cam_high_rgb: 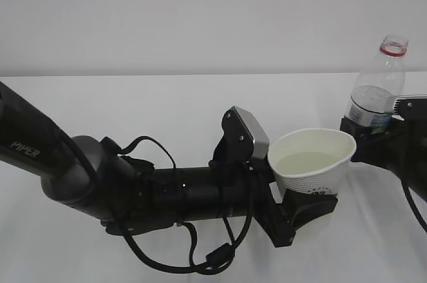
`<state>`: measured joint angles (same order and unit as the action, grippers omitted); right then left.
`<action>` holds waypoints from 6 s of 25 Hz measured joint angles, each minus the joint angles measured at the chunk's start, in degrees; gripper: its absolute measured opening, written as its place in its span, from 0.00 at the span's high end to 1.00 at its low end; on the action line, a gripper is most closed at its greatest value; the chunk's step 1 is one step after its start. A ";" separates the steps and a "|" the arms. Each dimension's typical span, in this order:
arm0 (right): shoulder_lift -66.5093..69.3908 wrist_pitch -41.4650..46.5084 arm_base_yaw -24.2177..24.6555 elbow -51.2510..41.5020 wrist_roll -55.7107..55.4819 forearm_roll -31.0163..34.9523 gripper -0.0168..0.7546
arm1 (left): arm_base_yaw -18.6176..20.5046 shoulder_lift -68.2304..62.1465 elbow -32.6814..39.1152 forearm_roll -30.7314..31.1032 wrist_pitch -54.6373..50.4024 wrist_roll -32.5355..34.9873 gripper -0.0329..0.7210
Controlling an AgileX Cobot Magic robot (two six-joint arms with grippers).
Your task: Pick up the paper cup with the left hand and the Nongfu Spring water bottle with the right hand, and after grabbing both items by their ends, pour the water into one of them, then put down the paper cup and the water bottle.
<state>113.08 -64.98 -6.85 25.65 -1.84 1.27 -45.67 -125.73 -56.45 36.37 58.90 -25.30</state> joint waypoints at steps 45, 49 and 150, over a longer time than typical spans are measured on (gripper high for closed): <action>-30.64 8.97 0.00 -15.63 0.98 -0.46 0.19 | 4.31 -0.09 0.00 -6.91 4.27 3.66 0.25; -30.64 9.07 0.00 -15.63 1.20 -0.59 0.19 | 5.96 -0.09 0.00 -7.69 4.05 4.64 0.28; -30.64 9.58 0.00 -15.63 2.92 -0.70 0.21 | 24.13 2.68 18.58 -49.98 6.61 22.25 0.22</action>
<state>82.44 -55.40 -6.85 10.02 1.08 0.57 -21.54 -123.05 -37.87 -13.61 65.52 -3.05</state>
